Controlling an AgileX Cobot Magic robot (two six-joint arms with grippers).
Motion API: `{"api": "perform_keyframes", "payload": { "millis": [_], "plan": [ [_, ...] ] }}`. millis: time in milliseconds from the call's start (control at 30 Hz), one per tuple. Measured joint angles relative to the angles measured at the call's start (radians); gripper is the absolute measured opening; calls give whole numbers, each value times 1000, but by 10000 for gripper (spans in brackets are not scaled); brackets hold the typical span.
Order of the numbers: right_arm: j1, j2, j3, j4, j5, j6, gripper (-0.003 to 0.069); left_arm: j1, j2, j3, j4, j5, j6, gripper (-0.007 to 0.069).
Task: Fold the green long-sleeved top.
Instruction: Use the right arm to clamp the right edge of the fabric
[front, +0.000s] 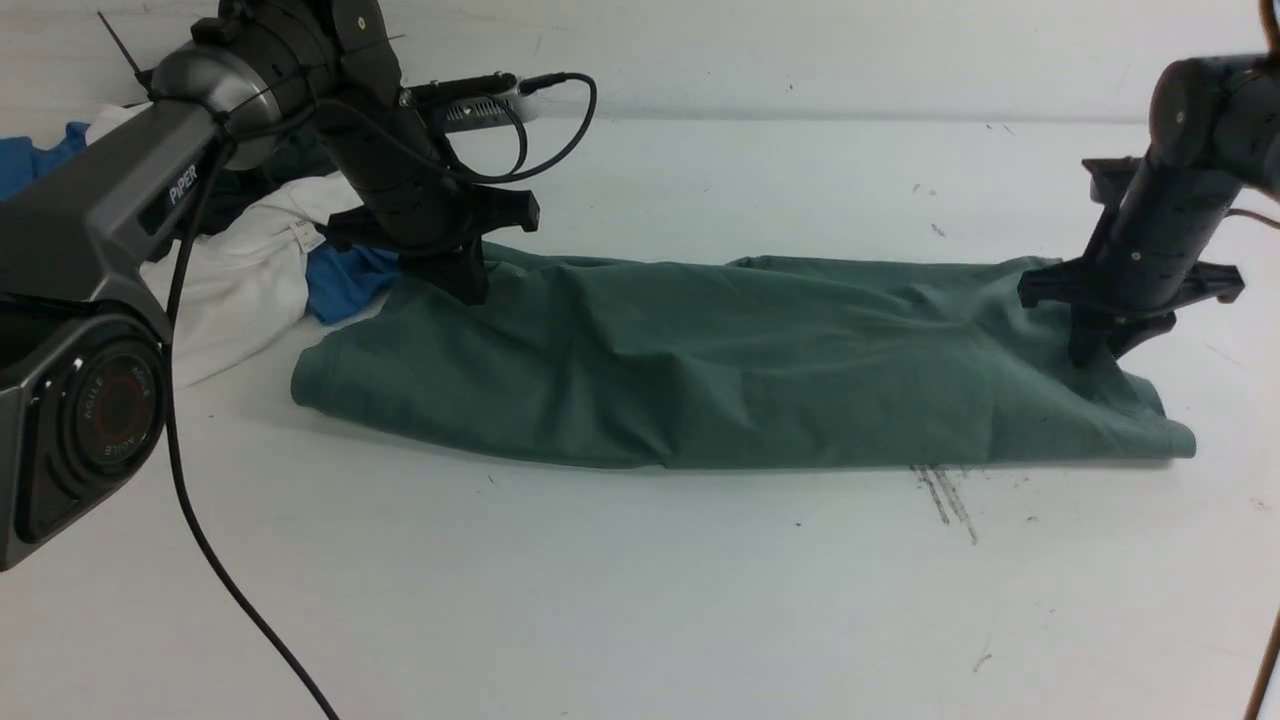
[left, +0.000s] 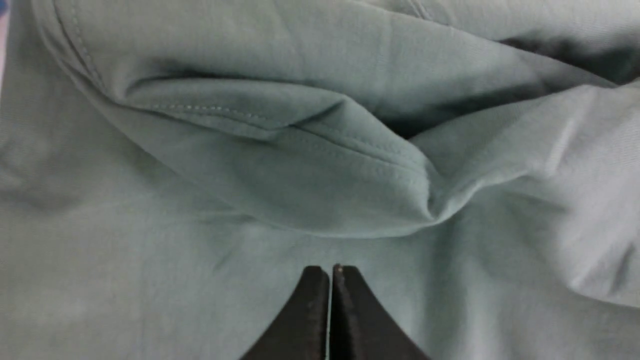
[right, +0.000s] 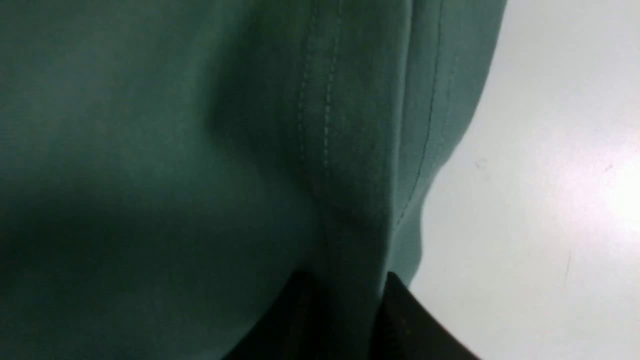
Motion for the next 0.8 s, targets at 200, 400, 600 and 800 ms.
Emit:
{"api": "perform_keyframes", "payload": {
  "millis": [200,400,600,800],
  "plan": [
    [0,-34,-5,5,0,-7,300,0,0,0,0,0,2,-4],
    [0,-34,-10,5,0,-27,290,0,0,0,0,0,3,-4],
    [0,-9,-10,-4,0,-52,80,0,0,0,0,0,3,-4],
    [0,-35,-10,-47,0,-52,-2,0,0,0,0,0,3,-4]
  ]
}}
